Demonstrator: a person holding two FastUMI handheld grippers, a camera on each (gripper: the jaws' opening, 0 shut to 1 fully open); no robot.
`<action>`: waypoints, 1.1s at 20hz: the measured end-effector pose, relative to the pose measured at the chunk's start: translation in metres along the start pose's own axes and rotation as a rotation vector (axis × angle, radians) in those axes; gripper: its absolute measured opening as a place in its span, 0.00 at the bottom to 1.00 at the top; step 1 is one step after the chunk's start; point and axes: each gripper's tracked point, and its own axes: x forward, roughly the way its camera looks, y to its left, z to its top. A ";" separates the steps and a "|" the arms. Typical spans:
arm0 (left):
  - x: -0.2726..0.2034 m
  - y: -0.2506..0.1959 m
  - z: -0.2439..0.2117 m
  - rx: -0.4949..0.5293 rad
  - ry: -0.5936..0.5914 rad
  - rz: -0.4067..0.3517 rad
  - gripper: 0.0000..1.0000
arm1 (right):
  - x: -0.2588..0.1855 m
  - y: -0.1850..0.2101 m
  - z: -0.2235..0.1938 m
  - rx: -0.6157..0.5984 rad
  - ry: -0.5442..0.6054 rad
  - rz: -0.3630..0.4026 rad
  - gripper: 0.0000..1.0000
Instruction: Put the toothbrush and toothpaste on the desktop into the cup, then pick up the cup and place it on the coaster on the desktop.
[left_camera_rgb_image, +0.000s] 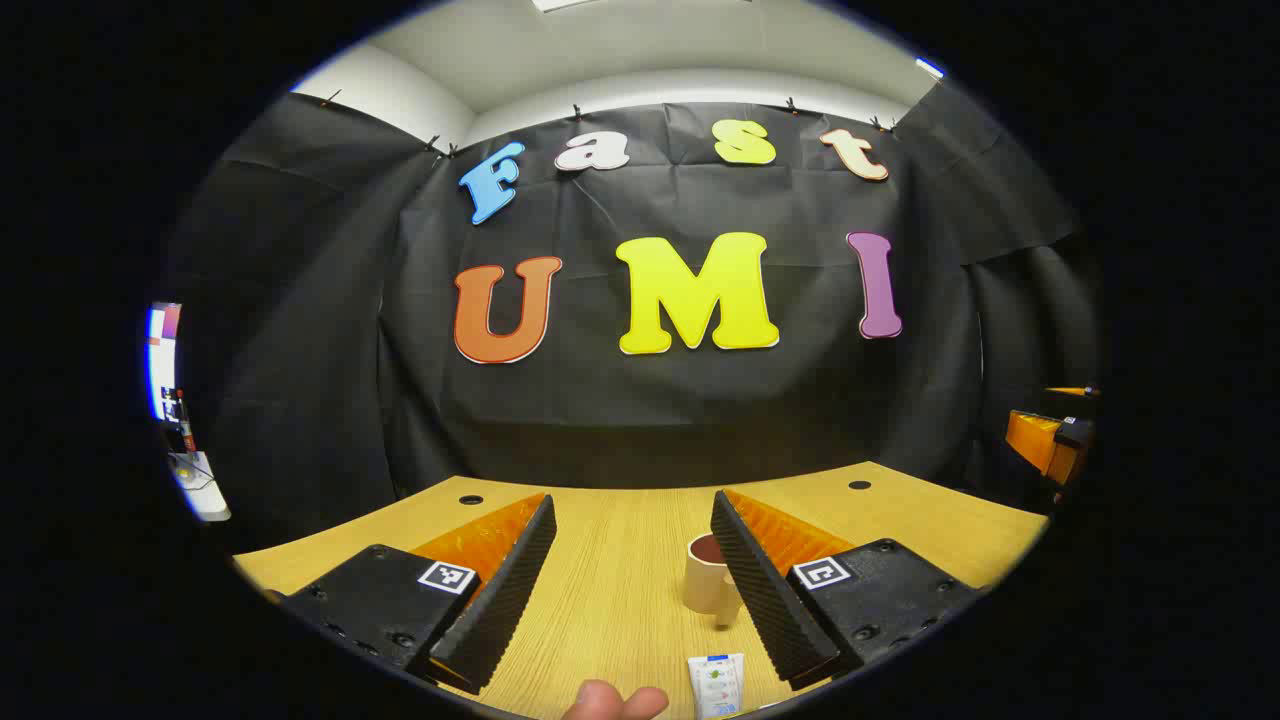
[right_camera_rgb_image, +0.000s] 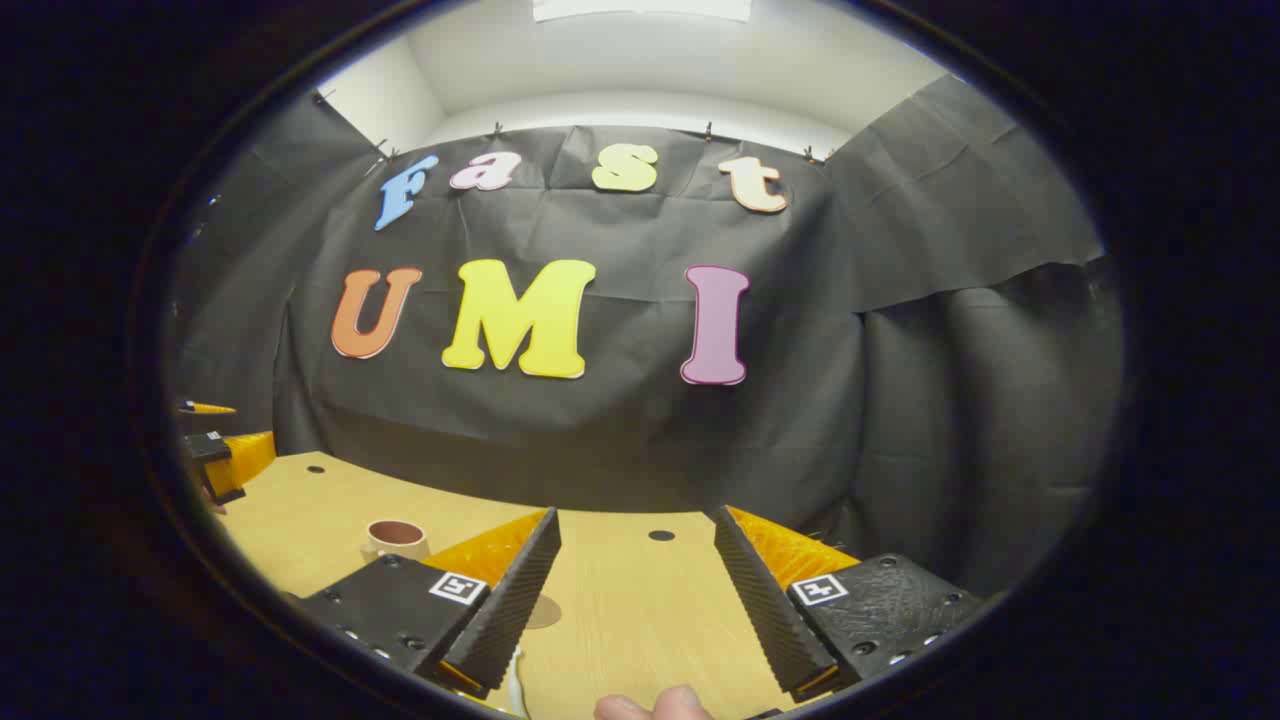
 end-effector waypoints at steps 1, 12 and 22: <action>0.000 0.001 -0.002 0.001 0.004 0.000 0.99 | 0.000 0.000 0.000 -0.002 -0.003 -0.001 0.94; 0.004 0.002 -0.014 -0.020 0.028 -0.005 0.99 | 0.003 0.026 -0.009 -0.020 0.024 0.044 0.93; -0.013 -0.018 -0.023 -0.012 0.091 -0.028 0.99 | -0.006 0.023 -0.023 0.025 0.078 0.080 0.93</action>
